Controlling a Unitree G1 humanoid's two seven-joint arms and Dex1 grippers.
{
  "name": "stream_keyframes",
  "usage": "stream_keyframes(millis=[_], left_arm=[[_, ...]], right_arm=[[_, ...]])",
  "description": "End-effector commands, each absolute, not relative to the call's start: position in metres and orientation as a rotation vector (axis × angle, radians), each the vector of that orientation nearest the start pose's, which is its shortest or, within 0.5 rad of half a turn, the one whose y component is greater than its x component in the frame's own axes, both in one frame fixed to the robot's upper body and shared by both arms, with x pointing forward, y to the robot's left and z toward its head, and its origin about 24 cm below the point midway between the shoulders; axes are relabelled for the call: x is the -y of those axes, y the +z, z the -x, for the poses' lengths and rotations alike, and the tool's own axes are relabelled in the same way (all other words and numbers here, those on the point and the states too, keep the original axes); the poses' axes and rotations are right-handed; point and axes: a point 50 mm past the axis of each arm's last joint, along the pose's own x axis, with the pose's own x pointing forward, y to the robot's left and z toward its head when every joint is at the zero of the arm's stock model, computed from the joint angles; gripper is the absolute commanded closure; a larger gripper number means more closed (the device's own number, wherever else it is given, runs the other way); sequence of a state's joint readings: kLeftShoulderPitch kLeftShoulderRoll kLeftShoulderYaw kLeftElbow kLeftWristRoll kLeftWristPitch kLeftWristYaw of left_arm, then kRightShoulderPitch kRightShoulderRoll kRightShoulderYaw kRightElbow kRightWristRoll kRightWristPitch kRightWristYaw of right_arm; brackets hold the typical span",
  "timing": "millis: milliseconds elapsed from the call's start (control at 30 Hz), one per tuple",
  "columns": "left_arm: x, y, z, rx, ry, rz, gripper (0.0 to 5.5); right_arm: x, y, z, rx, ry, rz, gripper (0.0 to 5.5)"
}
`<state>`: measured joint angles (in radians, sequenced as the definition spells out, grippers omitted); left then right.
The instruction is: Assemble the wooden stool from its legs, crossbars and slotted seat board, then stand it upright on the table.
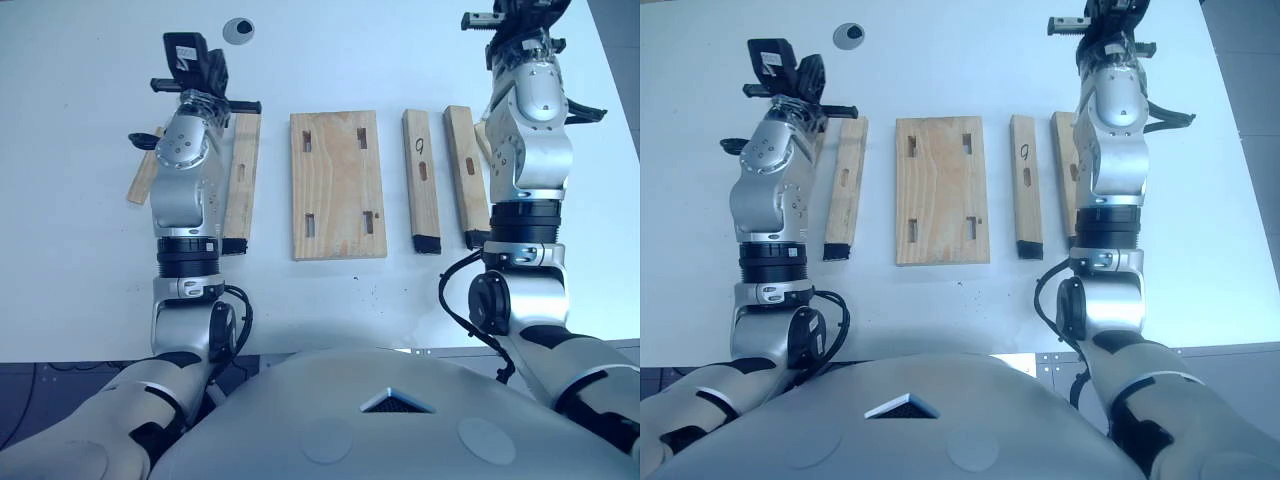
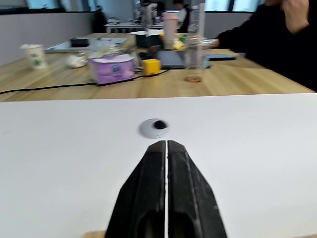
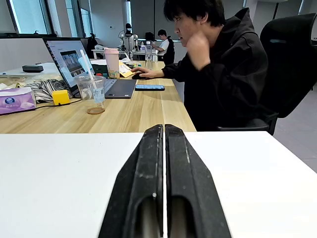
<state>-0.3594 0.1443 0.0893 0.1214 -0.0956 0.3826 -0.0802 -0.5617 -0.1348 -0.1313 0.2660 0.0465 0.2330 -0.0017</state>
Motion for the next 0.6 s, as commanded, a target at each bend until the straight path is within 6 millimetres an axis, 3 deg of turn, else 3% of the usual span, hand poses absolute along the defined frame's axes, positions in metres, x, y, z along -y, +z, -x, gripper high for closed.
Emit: stream_keyframes(millis=[33,167,333,600], left_arm=[[-0.18,0.084,-0.32,-0.129,-0.048,-0.043,5.49],[-0.184,0.082,-0.32,-0.138,-0.038,-0.054,5.49],[-0.175,0.079,-0.319,-0.141,-0.067,-0.008,5.49],[-0.178,0.078,-0.316,-0.147,-0.083,-0.035,5.49]], right_arm=[[0.163,0.138,-0.352,0.133,0.021,0.163,5.45],[0.158,0.132,-0.35,0.125,0.03,0.152,5.45],[0.164,0.128,-0.349,0.094,0.0,0.105,5.45],[0.169,0.128,-0.35,0.094,-0.018,0.112,5.45]])
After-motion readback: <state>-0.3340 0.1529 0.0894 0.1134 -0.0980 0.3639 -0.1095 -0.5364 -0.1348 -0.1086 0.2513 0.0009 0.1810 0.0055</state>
